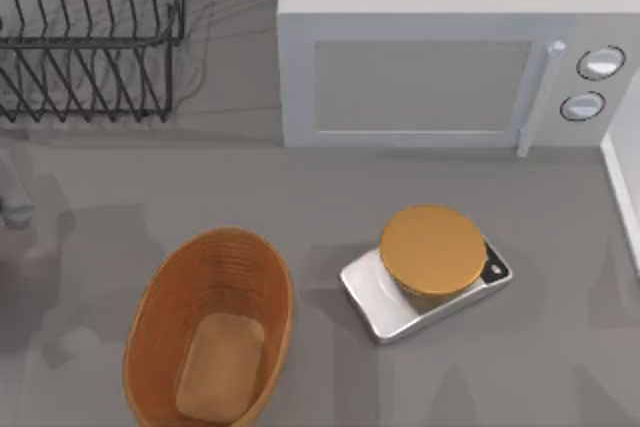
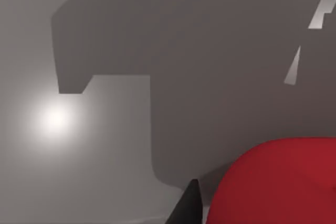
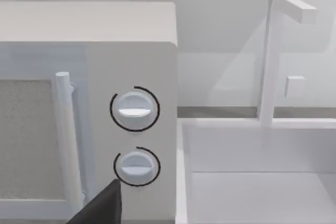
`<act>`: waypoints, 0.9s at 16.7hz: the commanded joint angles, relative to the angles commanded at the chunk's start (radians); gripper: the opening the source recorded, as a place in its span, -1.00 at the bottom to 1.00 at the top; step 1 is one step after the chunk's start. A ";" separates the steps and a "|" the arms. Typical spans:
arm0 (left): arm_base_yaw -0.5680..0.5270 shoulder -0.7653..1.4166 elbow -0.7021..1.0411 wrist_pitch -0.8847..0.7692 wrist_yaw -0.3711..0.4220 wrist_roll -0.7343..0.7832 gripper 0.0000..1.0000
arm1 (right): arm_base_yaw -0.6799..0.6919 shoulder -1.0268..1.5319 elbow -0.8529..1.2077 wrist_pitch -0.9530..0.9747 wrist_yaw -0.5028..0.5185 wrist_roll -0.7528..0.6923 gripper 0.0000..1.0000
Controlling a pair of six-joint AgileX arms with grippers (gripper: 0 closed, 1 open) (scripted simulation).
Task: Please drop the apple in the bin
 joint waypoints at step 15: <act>-0.006 -0.082 0.208 -0.289 0.002 0.001 -1.00 | 0.000 0.000 0.000 0.000 0.000 0.000 1.00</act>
